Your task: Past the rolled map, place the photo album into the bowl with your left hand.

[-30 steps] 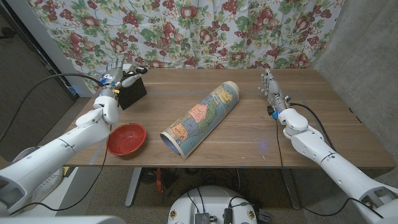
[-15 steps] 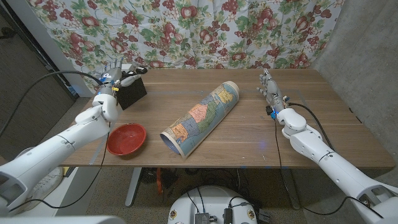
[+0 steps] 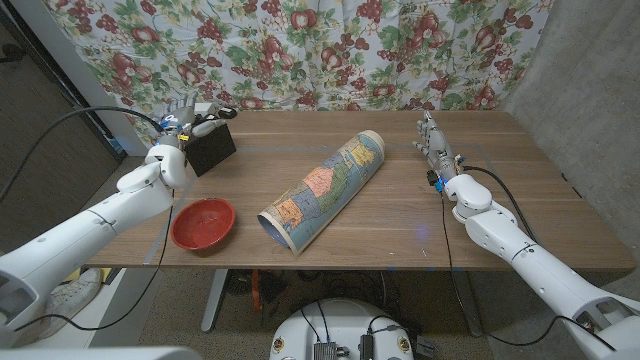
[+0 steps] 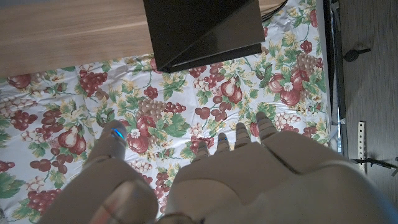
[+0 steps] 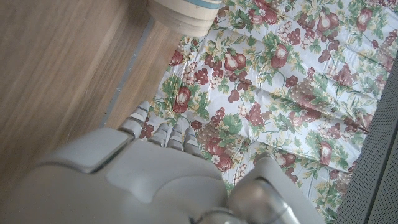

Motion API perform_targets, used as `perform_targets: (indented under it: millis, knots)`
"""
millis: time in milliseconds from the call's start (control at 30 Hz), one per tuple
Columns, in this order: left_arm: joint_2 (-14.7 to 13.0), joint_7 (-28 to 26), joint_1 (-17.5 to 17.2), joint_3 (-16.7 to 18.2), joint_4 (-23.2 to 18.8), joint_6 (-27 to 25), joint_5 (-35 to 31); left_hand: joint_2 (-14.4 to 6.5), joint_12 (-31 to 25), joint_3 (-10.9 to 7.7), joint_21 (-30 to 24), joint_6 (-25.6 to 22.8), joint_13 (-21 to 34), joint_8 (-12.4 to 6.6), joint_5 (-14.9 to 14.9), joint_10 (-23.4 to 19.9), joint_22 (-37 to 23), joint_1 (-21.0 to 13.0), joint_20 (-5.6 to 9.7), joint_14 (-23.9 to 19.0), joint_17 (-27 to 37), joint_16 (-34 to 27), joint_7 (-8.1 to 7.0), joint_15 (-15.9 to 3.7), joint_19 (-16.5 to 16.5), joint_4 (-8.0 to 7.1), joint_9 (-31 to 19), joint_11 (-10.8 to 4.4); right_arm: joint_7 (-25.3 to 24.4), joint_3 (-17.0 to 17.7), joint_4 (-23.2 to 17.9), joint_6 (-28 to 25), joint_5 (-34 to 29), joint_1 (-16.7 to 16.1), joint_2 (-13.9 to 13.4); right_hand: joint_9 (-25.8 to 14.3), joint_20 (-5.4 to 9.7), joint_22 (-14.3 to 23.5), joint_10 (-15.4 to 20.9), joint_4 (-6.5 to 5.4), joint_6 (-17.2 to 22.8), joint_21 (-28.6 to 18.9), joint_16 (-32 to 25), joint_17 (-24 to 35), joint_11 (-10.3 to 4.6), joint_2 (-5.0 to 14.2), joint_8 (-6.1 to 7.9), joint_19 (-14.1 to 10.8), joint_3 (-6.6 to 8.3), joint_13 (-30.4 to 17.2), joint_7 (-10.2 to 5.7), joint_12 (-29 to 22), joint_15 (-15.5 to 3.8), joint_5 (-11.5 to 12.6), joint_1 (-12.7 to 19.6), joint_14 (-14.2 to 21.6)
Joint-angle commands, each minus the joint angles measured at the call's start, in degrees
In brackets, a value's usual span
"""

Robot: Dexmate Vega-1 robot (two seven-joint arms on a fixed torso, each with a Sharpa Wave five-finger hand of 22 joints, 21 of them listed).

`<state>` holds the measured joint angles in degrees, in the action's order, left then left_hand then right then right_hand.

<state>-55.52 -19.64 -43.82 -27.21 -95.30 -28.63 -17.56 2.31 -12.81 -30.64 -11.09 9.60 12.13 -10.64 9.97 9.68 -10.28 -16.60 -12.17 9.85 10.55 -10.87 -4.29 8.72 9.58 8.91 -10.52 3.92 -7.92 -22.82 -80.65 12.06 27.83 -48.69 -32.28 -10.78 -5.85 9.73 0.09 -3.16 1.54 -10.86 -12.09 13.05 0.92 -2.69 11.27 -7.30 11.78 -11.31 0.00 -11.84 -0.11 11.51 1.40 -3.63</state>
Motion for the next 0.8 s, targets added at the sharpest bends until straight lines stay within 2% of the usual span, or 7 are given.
perform_targets:
  millis: [33,233,333,600,800]
  knots:
    - [-0.2,0.5,0.5,0.6,1.7,3.2,2.2,0.3,-0.6,0.33,0.0,-1.0,0.3,-0.73,0.1,0.7,-0.2,-0.3,0.0,6.8,0.2,-0.2,-0.5,0.46,0.1,-0.08,-0.1,-0.39,0.5,0.1,0.1,-0.1,0.6,-0.2,-0.1,-0.1,-0.23,0.2,0.1,-0.12,0.6,-0.1,-0.3,0.1,0.11,-0.04,0.29,0.1,0.07,-0.2,-0.07,-0.1,0.06,0.3,0.3,-0.1]
    - [0.6,-2.2,0.6,0.9,3.9,6.4,2.4,0.4,-1.4,0.47,-0.6,-2.7,0.3,-1.25,0.1,-1.3,-0.3,-0.6,0.1,4.8,0.2,-0.9,-0.12,0.38,-1.0,-0.08,-0.1,-0.24,0.7,-0.1,0.2,0.1,0.4,-0.1,-0.2,-0.1,-0.24,0.2,0.1,-0.12,0.6,-0.1,-0.3,0.0,0.16,-0.01,0.28,0.1,0.04,-0.2,-0.08,-0.1,0.07,0.4,0.4,-0.1]
    - [0.6,-2.9,0.9,0.7,4.7,7.5,1.9,0.6,-1.9,0.53,-1.0,-4.4,0.4,-1.71,0.1,-2.8,-0.3,-1.0,0.16,3.3,0.1,-1.2,-0.03,0.17,-2.4,0.02,-0.1,-0.64,0.7,0.0,0.2,0.1,0.4,-0.1,-0.2,-0.1,-0.25,0.2,0.2,-0.12,0.6,-0.1,-0.3,0.0,0.18,-0.01,0.27,0.1,0.03,-0.2,-0.14,-0.1,0.07,0.4,0.4,-0.1]
    - [0.1,-2.1,1.9,-0.2,5.6,8.6,0.6,0.7,-2.2,0.54,-1.2,-5.2,0.4,-1.87,0.1,-3.6,-0.3,-1.4,0.09,2.4,0.1,-1.3,-0.14,-0.37,-3.2,0.14,-0.1,-0.73,0.7,0.0,0.3,-0.1,0.5,0.0,-0.3,-0.2,-0.19,0.2,0.1,-0.12,0.6,-0.1,-0.3,0.0,0.2,0.01,0.27,0.1,-0.01,-0.2,-0.06,0.0,0.03,0.4,0.4,-0.2]
    - [-0.2,-3.5,1.5,-0.2,5.6,8.6,-0.7,0.8,-2.8,0.56,-1.2,-7.3,0.4,-2.36,0.2,-5.1,-0.3,-2.0,-0.03,1.4,0.1,-1.4,-0.45,-1.12,-3.7,0.23,-0.1,-1.16,0.9,0.0,0.5,-0.1,0.6,-0.1,-0.3,-0.2,-0.2,0.2,0.1,-0.13,0.6,-0.1,-0.3,0.0,0.23,0.06,0.26,0.1,-0.04,-0.2,-0.06,0.0,0.01,0.4,0.4,-0.1]
